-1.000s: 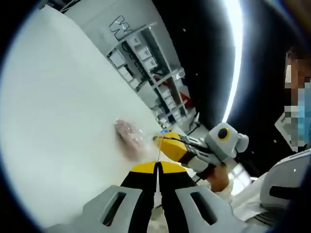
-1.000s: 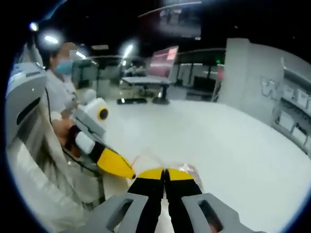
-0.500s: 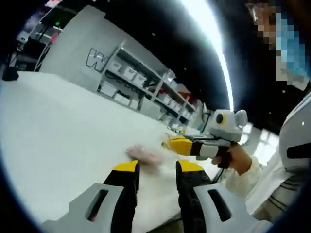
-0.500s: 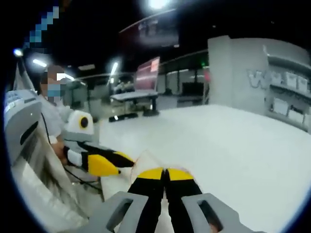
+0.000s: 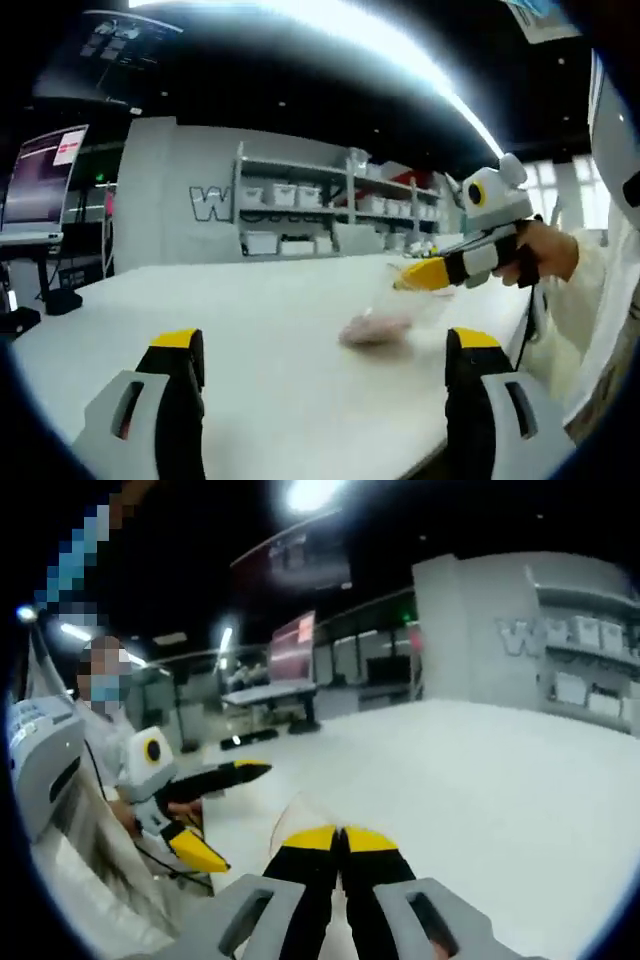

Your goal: Open the resealable bag by pulling the two sides of the seal apart until the entire bag opening is separated and visibly accessible.

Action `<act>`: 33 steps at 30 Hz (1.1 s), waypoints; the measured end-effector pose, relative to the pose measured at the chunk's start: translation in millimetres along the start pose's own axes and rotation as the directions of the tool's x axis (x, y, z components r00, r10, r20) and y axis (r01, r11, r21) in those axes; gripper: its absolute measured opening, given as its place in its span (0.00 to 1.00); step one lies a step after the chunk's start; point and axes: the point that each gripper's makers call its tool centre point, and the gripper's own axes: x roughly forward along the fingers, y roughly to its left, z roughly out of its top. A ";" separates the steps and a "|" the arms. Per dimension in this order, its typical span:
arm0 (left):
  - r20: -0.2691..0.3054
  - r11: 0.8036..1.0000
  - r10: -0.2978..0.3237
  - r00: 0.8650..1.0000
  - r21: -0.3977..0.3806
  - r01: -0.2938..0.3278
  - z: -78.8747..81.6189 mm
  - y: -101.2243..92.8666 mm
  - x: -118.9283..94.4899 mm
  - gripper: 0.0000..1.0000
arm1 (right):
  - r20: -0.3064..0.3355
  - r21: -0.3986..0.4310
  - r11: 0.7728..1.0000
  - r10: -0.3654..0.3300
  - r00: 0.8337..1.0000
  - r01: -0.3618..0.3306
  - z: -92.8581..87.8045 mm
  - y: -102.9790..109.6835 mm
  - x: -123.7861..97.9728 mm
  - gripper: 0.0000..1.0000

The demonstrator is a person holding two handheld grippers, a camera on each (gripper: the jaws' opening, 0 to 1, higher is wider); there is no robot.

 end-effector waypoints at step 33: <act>-0.046 0.997 0.076 0.996 0.020 -0.075 -7.8 23.5 -5.2 0.97 | 0.080 -0.045 0.998 -0.037 0.996 0.041 33.2 -1.7 -35.9 0.00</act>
